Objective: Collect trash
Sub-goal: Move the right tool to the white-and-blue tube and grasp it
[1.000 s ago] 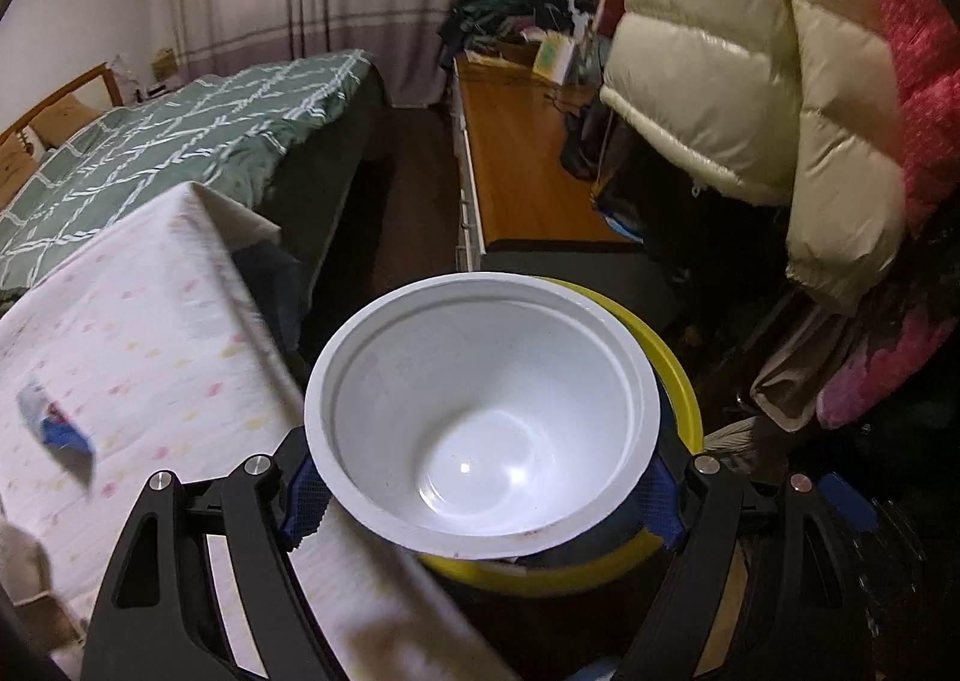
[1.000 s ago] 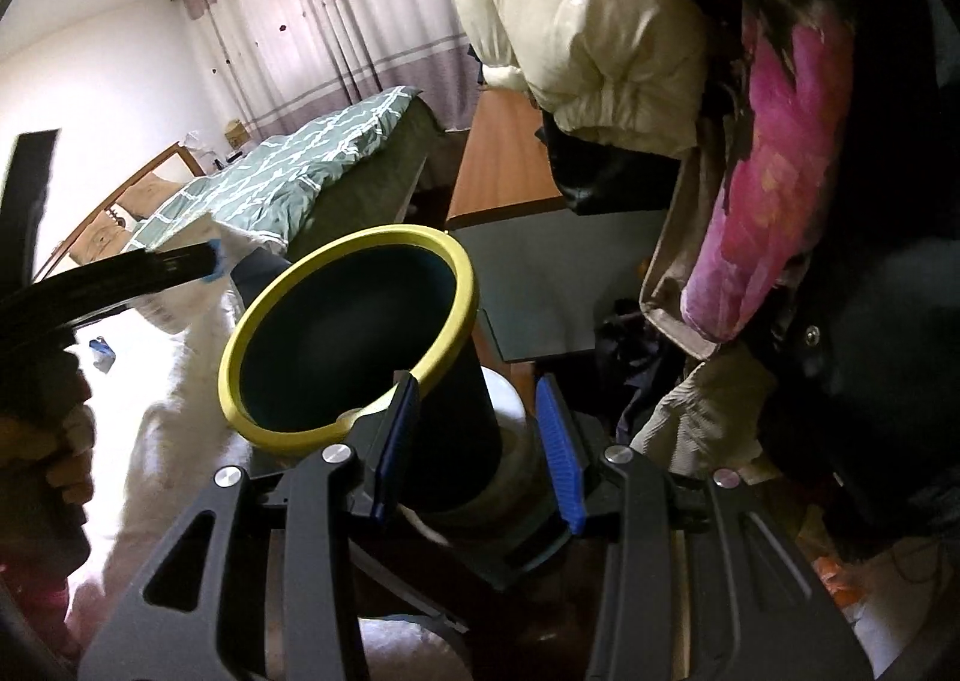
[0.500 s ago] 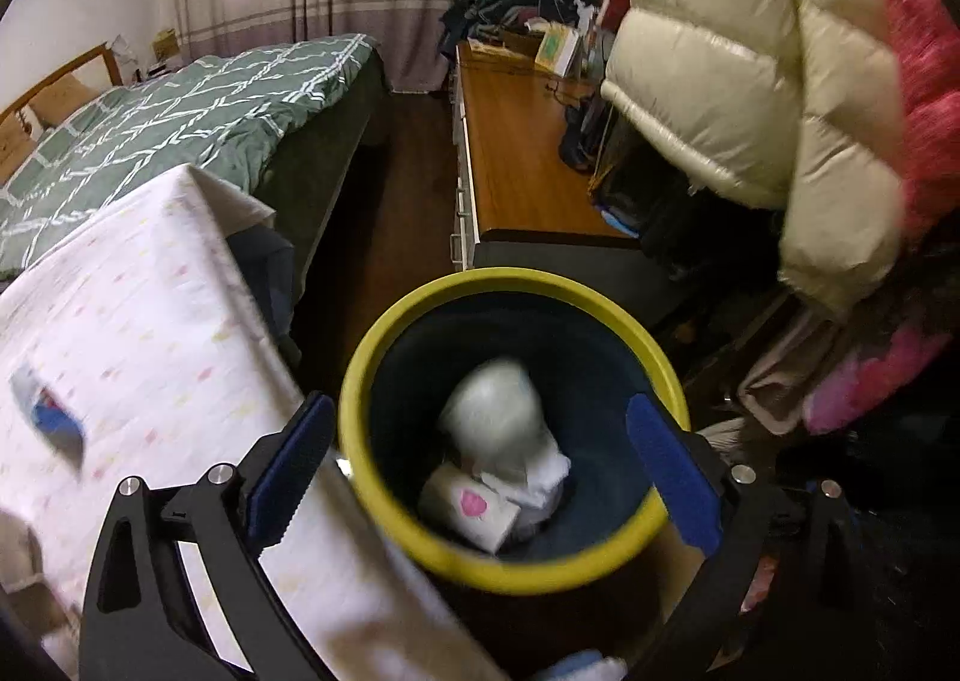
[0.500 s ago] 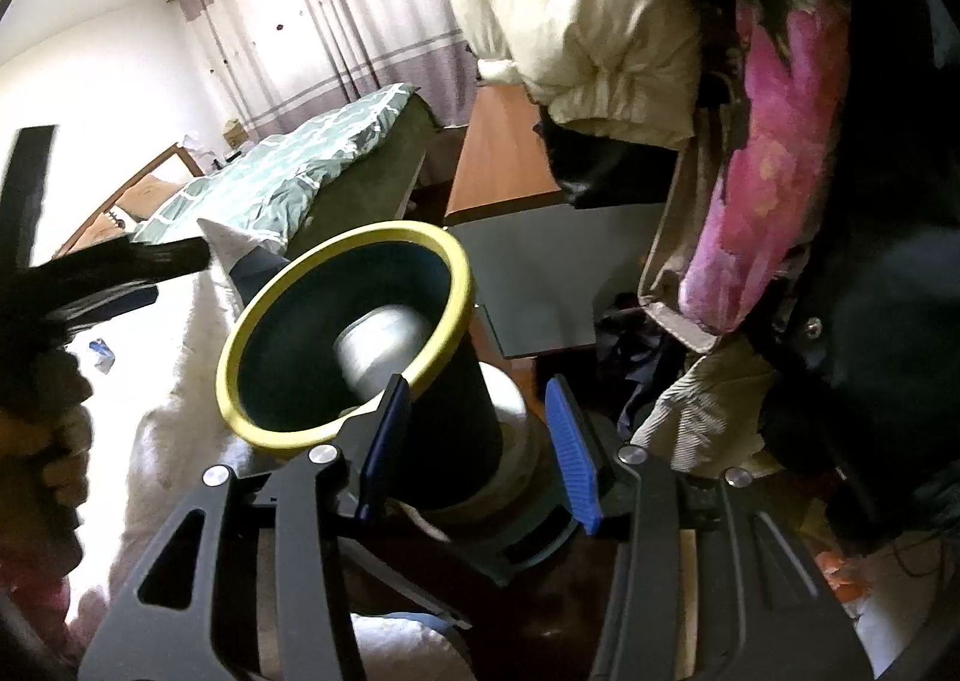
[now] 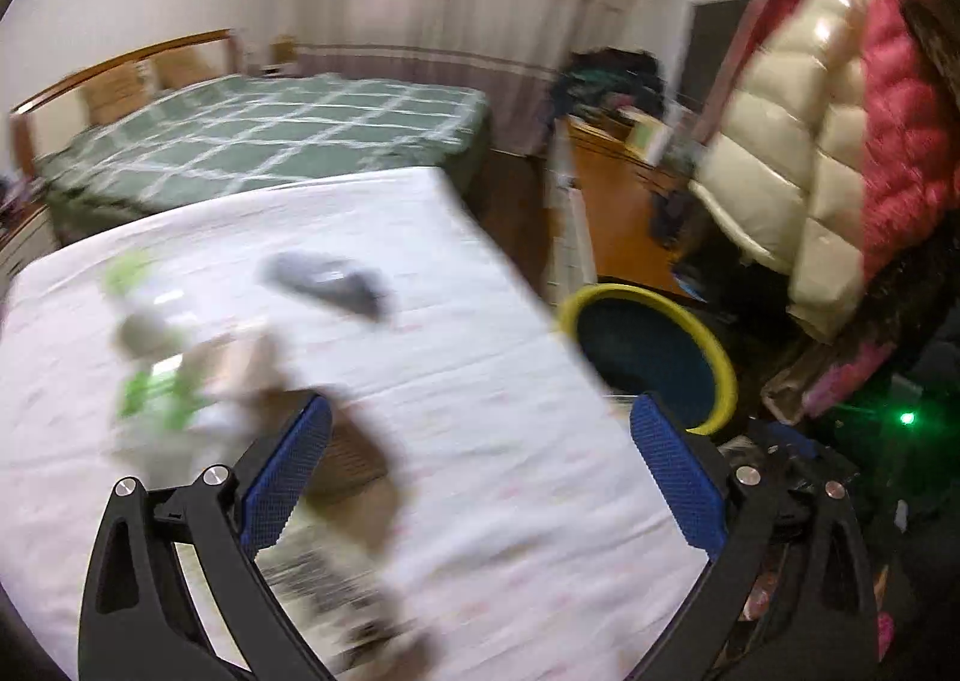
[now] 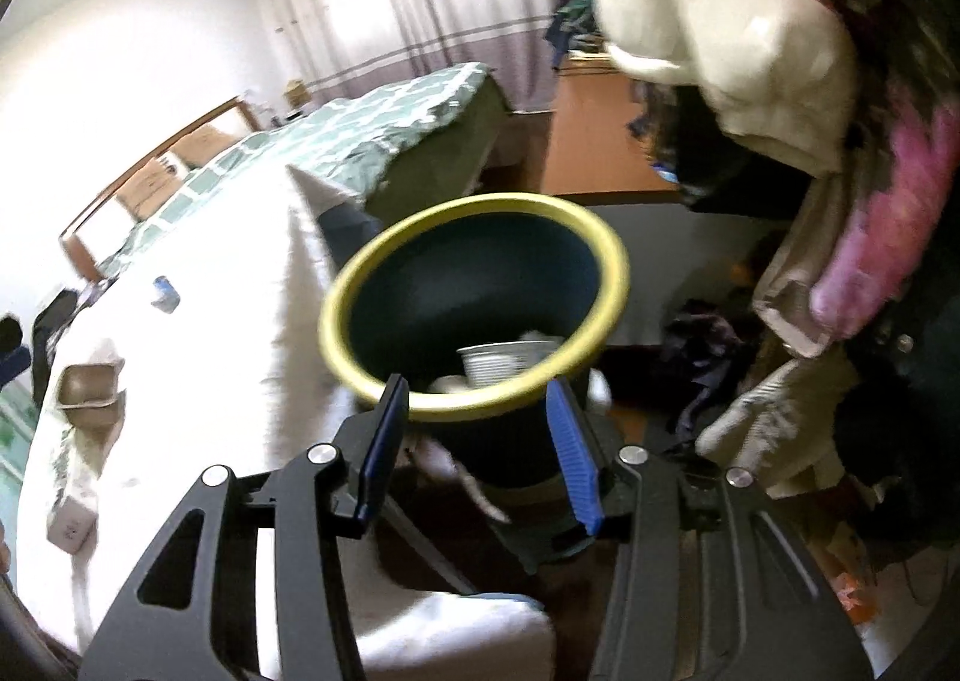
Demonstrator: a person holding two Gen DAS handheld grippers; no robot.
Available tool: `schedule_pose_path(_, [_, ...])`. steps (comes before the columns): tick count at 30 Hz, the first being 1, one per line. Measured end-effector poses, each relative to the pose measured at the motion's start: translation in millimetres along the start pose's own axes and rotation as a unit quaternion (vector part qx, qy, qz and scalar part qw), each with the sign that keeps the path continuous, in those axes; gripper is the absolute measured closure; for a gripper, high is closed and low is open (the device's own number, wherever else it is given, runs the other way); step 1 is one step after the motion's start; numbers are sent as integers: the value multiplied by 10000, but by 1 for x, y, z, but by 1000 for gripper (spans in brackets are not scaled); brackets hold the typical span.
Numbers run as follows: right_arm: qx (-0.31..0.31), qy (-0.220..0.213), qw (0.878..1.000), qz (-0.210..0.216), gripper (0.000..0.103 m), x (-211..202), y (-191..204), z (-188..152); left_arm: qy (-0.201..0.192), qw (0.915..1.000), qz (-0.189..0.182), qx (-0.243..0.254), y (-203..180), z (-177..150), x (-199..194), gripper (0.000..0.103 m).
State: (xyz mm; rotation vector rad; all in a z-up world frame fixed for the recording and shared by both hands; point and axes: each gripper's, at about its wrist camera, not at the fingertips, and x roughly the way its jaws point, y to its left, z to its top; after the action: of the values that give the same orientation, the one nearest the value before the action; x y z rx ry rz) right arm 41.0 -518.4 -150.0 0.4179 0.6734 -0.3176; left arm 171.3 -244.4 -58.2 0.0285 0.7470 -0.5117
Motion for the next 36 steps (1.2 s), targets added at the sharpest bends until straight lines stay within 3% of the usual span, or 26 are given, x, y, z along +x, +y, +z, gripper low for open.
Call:
schedule_pose_path(7, [-549, 165, 9966, 597, 57, 10, 74, 6, -235, 9931, 1015, -531, 98, -32, -56, 5])
schedule_pose_path(15, [-1414, 443, 9784, 1444, 57, 36, 173, 37, -415, 9833, 1537, -881, 169, -45, -64, 5])
schedule_pose_path(20, [-2142, 680, 9603, 1651, 57, 75, 241, 56, -471, 9808, 1645, -931, 201, -47, -48, 5])
schedule_pose_path(26, [-2702, 1000, 9431, 1660, 57, 131, 295, 65, -382, 9802, 1701, -940, 230, -42, -16, 5])
schedule_pose_path(30, [-2949, 1073, 9380, 1472, 47, 167, 320, 73, -436, 9803, 1681, -940, 236, -43, -6, 5])
schedule_pose_path(36, [-3316, 1277, 9260, 1276, 47, 195, 339, 75, -410, 9842, 1423, -970, 241, -46, 1, 5])
